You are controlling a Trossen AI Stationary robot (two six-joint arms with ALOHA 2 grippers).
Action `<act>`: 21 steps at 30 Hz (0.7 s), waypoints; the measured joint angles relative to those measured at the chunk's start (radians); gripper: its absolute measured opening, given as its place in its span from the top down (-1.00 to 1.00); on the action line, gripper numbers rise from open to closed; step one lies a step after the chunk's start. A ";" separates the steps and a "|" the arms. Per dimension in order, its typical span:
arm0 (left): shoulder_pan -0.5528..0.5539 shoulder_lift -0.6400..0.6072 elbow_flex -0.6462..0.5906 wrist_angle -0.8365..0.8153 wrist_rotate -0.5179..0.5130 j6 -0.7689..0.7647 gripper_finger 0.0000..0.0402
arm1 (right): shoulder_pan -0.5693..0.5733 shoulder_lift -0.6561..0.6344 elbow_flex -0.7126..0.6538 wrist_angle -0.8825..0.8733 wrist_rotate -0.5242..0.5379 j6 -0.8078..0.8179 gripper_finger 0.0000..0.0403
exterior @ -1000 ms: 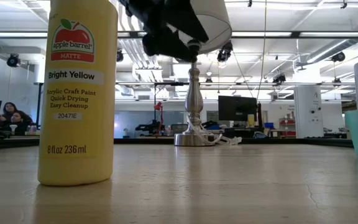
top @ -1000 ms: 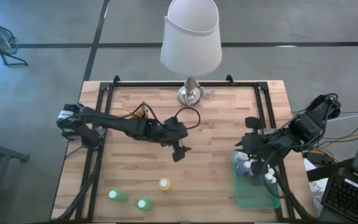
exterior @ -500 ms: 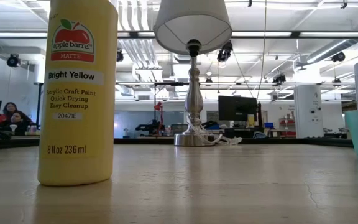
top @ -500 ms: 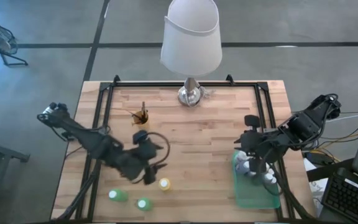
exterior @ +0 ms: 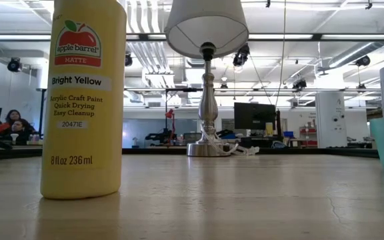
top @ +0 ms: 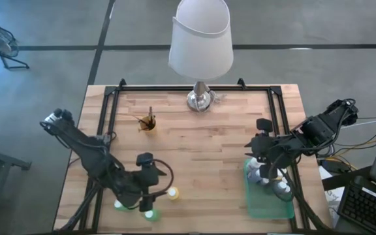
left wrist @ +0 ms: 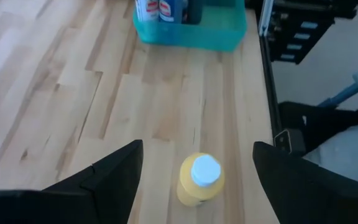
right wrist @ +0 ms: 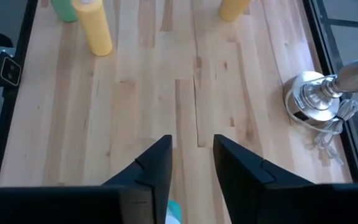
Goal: Pick & Place Paint Supplies
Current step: Put the green paint bottle into the green bin
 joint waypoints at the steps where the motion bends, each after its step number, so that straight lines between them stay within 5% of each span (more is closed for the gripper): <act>1: 0.001 0.005 0.000 -0.001 0.008 0.007 -0.53 | 0.000 0.000 0.000 0.000 -0.001 0.001 0.42; 11: 0.000 0.010 -0.010 -0.142 0.011 -0.141 -0.53 | 0.000 0.000 -0.006 0.002 -0.002 0.009 0.34; 21: 0.008 0.011 -0.149 -0.214 0.041 -0.257 -0.53 | 0.001 0.012 -0.016 0.004 0.009 0.004 0.28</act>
